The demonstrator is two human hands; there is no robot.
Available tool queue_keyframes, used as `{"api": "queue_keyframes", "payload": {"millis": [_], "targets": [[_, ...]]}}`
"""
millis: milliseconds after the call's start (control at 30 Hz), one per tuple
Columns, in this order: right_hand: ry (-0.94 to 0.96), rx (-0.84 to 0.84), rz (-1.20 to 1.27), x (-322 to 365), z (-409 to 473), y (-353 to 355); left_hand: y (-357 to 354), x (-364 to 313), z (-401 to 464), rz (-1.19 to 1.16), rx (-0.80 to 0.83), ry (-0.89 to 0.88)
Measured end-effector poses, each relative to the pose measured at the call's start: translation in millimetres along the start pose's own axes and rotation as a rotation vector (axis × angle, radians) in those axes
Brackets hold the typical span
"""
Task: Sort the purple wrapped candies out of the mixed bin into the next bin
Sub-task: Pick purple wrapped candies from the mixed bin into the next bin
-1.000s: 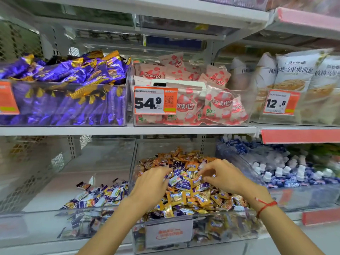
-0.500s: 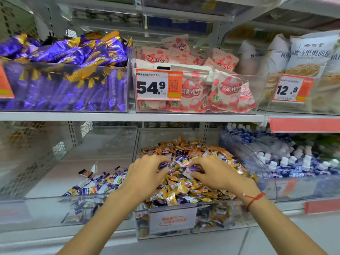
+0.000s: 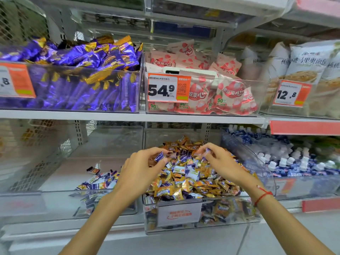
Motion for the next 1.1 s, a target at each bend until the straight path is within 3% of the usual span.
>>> {"api": "queue_keyframes", "payload": {"millis": [67,167,233,367,533,600,733,800,867,933,1033,1100], "targets": [[-0.033,0.105,-0.145,8,3,-4,1,4,-1,-0.027,0.009,-0.02],[-0.117,0.42,-0.497,15,14,-16,3,9,0,-0.086,0.023,-0.039],[-0.115,0.533,-0.525,20,19,-19,3,10,0,-0.11,0.037,-0.045],[-0.054,0.519,-0.502,14,19,-8,1,14,0,-0.113,0.055,-0.061],[0.103,0.151,-0.441,18,29,-8,6,13,1,-0.184,0.01,-0.071],[0.133,0.198,-0.456,25,42,-20,10,12,2,-0.197,-0.03,-0.057],[0.008,0.572,-0.752,31,61,-58,18,13,1,-0.254,-0.046,-0.033],[-0.019,0.601,-0.791,32,67,-61,19,14,0,-0.246,-0.032,-0.023],[-0.016,0.597,-0.725,30,68,-56,19,18,-2,-0.221,-0.015,-0.012],[-0.017,0.53,-0.438,24,64,-48,22,23,-3,-0.202,-0.004,0.005],[-0.06,0.29,0.018,17,45,-35,34,30,-5,-0.197,-0.007,0.006],[-0.009,0.121,0.058,25,34,-35,50,38,-8,-0.173,-0.024,0.014]]}}
Point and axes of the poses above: each hand's wrist, its own z-axis towards the middle knuckle, its own y-axis out of the back of the hand, x = y × z, the point moved 1 cm from there along z, towards the middle knuckle, and after that the axes turned 13 degrees about x, right-handed, at the moved point
